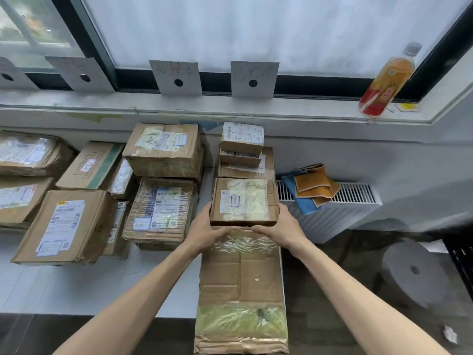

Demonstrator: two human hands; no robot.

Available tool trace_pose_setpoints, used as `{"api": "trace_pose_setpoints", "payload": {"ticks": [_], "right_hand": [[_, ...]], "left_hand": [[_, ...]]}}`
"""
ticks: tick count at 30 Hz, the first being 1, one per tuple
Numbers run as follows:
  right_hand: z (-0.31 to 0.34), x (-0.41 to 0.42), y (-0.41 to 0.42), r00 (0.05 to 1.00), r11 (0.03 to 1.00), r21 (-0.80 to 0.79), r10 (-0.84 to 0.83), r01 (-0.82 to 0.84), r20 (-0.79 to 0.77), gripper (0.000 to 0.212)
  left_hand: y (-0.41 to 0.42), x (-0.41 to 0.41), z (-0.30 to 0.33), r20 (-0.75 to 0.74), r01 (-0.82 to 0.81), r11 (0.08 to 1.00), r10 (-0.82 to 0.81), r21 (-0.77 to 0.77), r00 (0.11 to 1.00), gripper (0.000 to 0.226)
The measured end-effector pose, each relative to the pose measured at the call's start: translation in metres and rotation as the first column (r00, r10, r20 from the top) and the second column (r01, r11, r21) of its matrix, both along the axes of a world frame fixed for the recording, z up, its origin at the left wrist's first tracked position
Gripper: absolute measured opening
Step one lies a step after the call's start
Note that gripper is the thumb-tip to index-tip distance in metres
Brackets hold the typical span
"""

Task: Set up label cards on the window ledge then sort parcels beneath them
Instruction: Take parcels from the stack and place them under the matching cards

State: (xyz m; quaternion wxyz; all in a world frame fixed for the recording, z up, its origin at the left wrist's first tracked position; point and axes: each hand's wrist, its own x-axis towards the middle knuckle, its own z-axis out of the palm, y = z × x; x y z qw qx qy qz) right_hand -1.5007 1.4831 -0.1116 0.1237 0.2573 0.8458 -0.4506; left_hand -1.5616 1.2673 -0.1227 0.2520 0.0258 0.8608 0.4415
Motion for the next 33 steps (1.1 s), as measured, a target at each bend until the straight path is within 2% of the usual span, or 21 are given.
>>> {"api": "trace_pose_setpoints", "payload": {"ticks": [4, 14, 17, 20, 25, 30, 31, 33], "right_hand": [[0.024, 0.005, -0.008, 0.999, 1.000, 0.014, -0.011, 0.012, -0.043, 0.095], [0.096, 0.023, -0.022, 0.990, 0.997, 0.076, 0.008, 0.003, -0.143, 0.092], [0.106, 0.049, -0.029, 0.986, 0.998, 0.056, -0.018, 0.027, -0.164, 0.094], [0.101, 0.084, -0.037, 0.989, 0.997, 0.071, -0.029, 0.040, -0.145, 0.101], [0.086, 0.130, -0.054, 0.995, 0.994, 0.099, -0.039, 0.049, -0.097, 0.099], [0.075, 0.142, -0.071, 0.998, 0.992, 0.118, -0.041, 0.047, -0.052, 0.105], [0.073, 0.143, -0.072, 0.997, 0.991, 0.117, -0.059, 0.066, -0.056, 0.109], [0.067, 0.146, -0.072, 0.989, 0.989, 0.036, -0.142, 0.143, -0.035, 0.119]], "left_hand": [[-0.007, 0.004, 0.015, -0.066, 0.014, 1.000, -0.013, 0.026, 0.998, 0.078], [-0.023, 0.014, 0.074, -0.278, 0.092, 0.994, -0.072, 0.059, 0.958, 0.077], [-0.036, 0.035, 0.084, -0.326, 0.072, 0.995, -0.048, 0.063, 0.944, 0.082], [-0.054, 0.074, 0.077, -0.344, 0.074, 0.990, -0.029, 0.117, 0.938, 0.077], [-0.081, 0.115, 0.049, -0.285, 0.074, 0.984, -0.026, 0.160, 0.958, 0.073], [-0.090, 0.122, 0.040, -0.244, 0.103, 0.978, -0.057, 0.179, 0.968, 0.072], [-0.091, 0.120, 0.042, -0.191, 0.090, 0.978, -0.054, 0.188, 0.980, 0.079], [-0.092, 0.117, 0.048, 0.060, -0.009, 0.966, -0.007, 0.259, 0.998, 0.096]]}}
